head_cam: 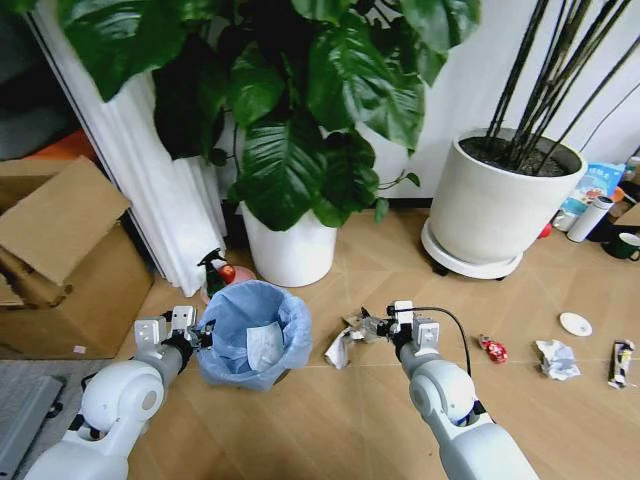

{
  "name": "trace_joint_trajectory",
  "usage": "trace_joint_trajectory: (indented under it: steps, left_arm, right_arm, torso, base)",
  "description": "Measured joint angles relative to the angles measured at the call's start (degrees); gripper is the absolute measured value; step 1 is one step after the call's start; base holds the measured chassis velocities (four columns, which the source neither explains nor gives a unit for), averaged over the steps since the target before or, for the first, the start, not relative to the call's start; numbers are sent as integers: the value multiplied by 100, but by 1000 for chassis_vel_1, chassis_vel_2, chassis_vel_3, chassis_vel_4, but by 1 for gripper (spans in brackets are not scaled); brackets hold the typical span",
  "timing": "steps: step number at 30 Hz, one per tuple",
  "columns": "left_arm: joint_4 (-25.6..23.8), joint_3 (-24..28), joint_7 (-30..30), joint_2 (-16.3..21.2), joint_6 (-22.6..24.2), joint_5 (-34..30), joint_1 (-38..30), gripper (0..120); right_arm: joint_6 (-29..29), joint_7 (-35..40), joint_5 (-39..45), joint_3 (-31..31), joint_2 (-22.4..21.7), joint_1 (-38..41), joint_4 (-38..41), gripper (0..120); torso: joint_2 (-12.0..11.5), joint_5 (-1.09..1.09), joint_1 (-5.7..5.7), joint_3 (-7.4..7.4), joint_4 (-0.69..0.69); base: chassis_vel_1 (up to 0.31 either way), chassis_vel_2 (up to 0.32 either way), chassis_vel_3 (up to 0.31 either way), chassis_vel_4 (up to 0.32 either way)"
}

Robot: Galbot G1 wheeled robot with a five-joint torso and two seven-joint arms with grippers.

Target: Pick up the trash bin and place the garbage on the floor into it.

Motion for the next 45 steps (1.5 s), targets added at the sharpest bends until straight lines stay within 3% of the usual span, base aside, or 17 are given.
trace_joint_trajectory:
  steps: [12,26,39,45]
  left_arm:
    - [396,-500,610,24,-36,260,-118,0]
    - [508,-720,961,155,-16,341,-34,0]
    - [450,-619,922,102,-7,401,-52,0]
    - [435,-585,904,71,-14,459,-36,0]
  right_arm:
    - [166,-628,-35,-250,-85,721,-1631,100]
    - [346,-773,-286,-771,603,2176,-4261,100]
    - [502,-1128,-360,-820,857,2680,-5229,100]
    - [543,-1196,-393,-817,1033,2822,-5511,79]
  torso:
    - [0,-2,0,0,6]
    - [0,-2,0,1,5]
    - [0,-2,0,0,3]
    - [0,-1,0,0,4]
  base:
    - [7,-2,-7,-5]
    - [0,0,0,0]
    - [0,0,0,0]
    - [0,0,0,0]
